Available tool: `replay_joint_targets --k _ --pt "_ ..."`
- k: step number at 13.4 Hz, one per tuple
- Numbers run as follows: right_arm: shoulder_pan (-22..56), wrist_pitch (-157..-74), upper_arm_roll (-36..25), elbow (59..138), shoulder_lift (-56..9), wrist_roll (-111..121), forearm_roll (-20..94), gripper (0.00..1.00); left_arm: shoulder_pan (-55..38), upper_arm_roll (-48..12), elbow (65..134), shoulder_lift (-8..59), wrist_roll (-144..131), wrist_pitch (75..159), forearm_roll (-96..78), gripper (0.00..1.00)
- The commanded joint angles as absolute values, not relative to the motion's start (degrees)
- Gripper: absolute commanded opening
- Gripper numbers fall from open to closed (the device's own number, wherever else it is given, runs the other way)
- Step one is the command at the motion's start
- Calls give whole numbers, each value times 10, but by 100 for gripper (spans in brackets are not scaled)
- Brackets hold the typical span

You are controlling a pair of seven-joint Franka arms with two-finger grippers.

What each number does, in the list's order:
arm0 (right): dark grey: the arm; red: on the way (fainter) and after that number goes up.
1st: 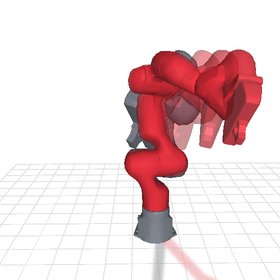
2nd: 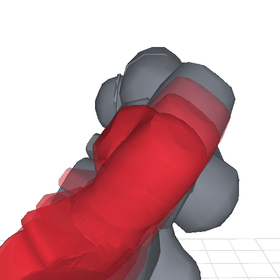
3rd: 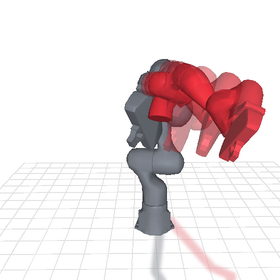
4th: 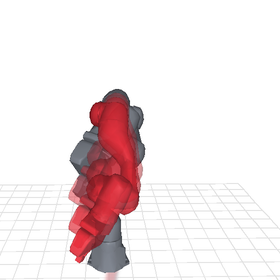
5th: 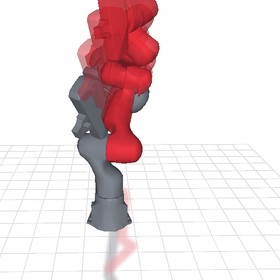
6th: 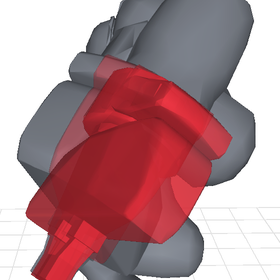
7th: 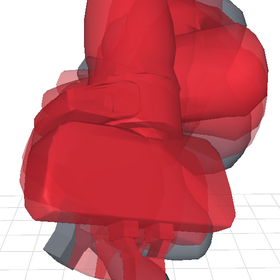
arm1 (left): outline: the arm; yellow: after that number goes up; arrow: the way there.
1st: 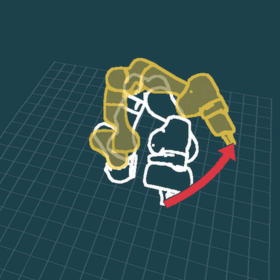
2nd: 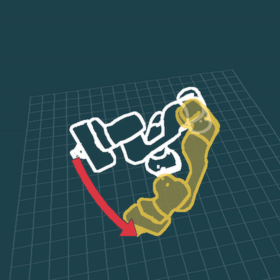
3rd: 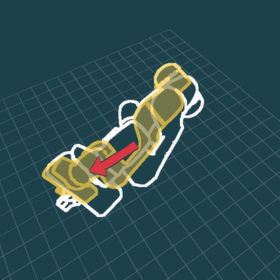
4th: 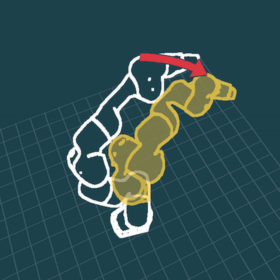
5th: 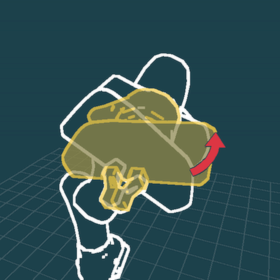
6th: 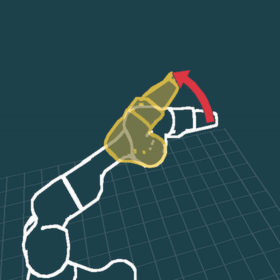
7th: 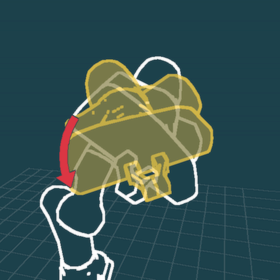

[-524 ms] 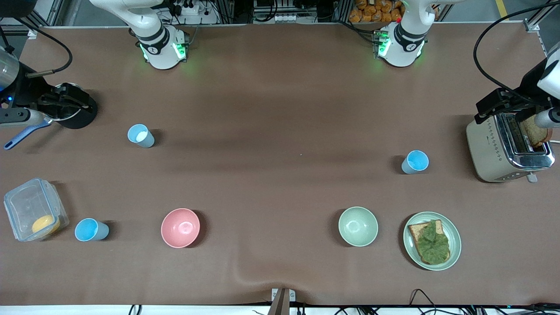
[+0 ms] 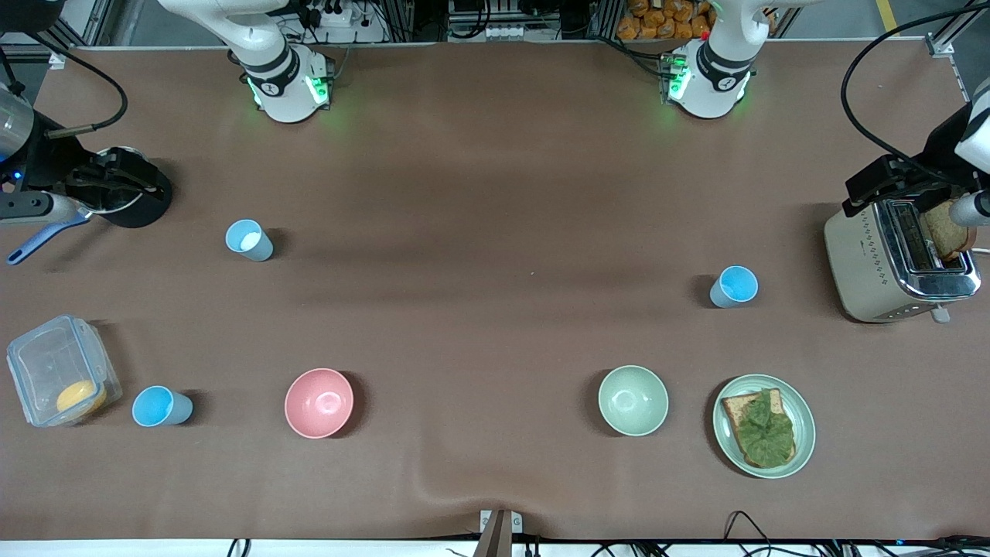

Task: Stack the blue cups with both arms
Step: 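Reach the right gripper to one blue cup while the left gripper reaches another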

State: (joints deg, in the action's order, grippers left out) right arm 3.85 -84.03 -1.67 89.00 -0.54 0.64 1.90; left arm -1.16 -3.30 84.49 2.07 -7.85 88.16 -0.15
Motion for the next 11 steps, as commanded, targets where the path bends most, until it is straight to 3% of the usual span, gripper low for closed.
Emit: replay_joint_targets --k 1,6,11 --pt "35 -834 -17 879 -11 6 22 100 -12 -33 839 13 -62 867 -8 100" --pt "32 -833 -18 880 -11 8 18 100 -10 -32 849 30 -71 870 -4 100" --pt "-20 -835 -18 878 -19 80 20 100 -9 -31 909 65 -69 952 0 100"
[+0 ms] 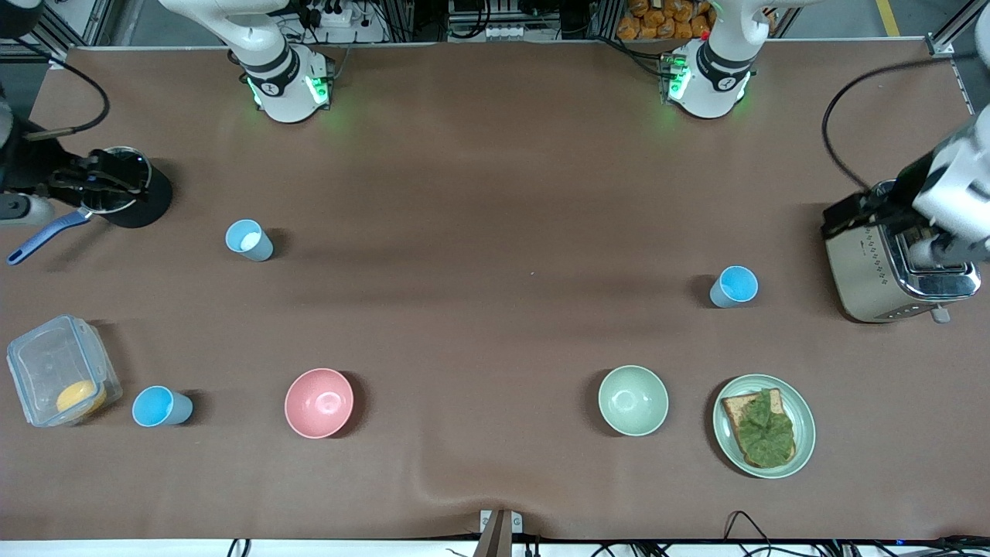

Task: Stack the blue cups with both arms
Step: 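Reach the right gripper to one blue cup while the left gripper reaches another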

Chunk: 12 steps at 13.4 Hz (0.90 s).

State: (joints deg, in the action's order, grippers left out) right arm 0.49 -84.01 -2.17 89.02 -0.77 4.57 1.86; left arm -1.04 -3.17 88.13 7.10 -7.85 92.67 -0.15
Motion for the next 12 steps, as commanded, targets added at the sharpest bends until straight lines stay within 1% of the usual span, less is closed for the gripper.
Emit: replay_joint_targets --k 1,4,5,8,12 --pt "-31 -836 -18 877 -24 94 18 100 -8 -30 923 66 -69 965 1 100" --pt "-37 -842 -18 882 -44 98 13 100 -16 -32 933 86 -74 986 39 100" --pt "-45 -844 -18 896 -49 98 14 100 -18 -32 937 93 -74 992 41 100" --pt "-47 -899 -18 958 -47 101 13 100 -15 -33 969 96 -75 1033 40 100" --pt "-54 -970 -18 1053 -40 101 12 100 -17 -36 977 115 -75 1038 40 100"
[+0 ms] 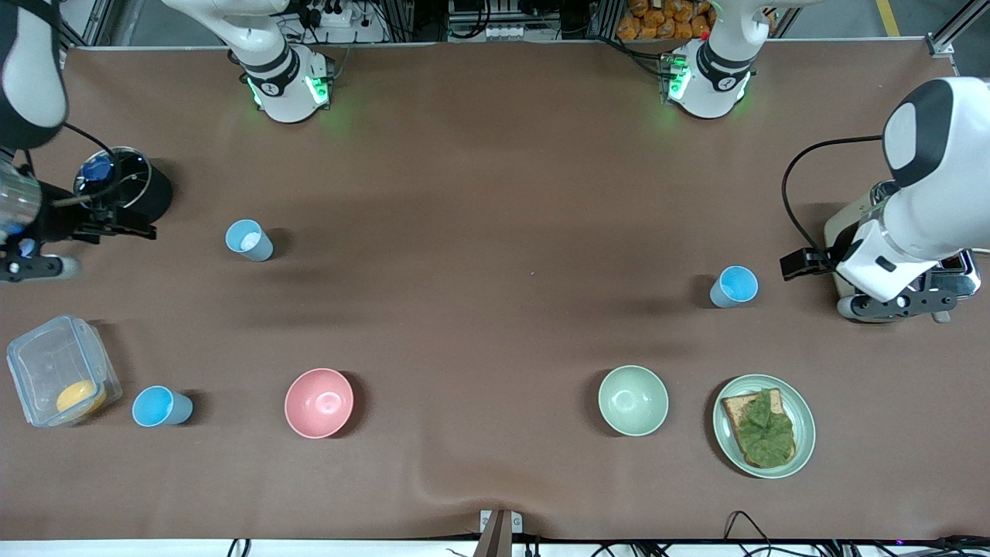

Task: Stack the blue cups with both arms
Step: 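Reach the right gripper to one blue cup while the left gripper reaches another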

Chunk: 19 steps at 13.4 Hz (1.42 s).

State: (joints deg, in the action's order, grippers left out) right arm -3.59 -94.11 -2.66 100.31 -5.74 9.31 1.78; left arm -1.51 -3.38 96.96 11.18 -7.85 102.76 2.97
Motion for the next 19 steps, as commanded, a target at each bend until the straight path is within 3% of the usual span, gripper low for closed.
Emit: replay_joint_targets --k 1,4,7,11,19 --pt "-55 -992 -18 1078 -37 101 12 100 -17 -36 986 118 -76 1051 38 100" --pt "-55 -1075 -19 1164 -17 101 12 100 -18 -36 1023 120 -80 1104 37 100" --pt "-54 -1087 -19 1195 -18 99 12 100 -22 -36 1030 134 -105 1121 37 100" --pt "-68 -1184 -19 1291 -14 98 11 100 -19 -36 1064 141 -106 1178 37 100" --pt "-77 -1272 -19 1339 -51 100 -5 100 -13 -34 1135 155 -105 1243 42 100"
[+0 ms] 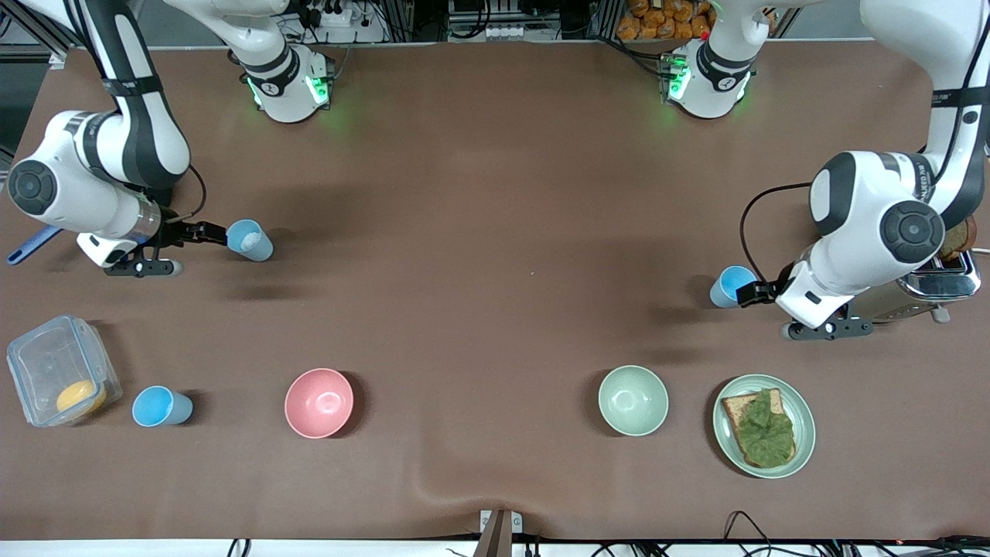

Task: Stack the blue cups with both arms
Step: 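Close both grippers around the rims of their blue cups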

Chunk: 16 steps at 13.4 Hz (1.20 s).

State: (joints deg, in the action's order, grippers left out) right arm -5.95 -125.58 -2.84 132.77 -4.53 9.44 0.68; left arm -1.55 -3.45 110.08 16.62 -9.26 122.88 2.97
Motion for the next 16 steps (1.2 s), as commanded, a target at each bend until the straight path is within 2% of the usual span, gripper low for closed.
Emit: replay_joint_targets --k 1,6,9,12,14,15,16 --pt "-81 -1285 -19 1348 -54 101 -5 100 -4 -35 1148 151 -105 1246 42 100" --pt "-87 -1333 -19 1384 -66 101 -6 100 14 -35 1193 148 -98 1253 43 100" --pt "-95 -1380 -18 1416 -69 101 -6 100 14 -35 1222 154 -98 1297 42 100" --pt "-95 -1384 -18 1418 -70 101 -6 100 20 -35 1241 165 -98 1327 42 100" --pt "-96 -1383 -18 1417 -70 101 -6 85 21 -35 1241 177 -98 1334 42 100" --pt "-96 -1383 -18 1417 -70 100 -6 77 21 -36 1242 178 -98 1342 42 94" --pt "-95 -1382 -18 1417 -71 98 -6 68 23 -36 1242 182 -98 1343 42 81"
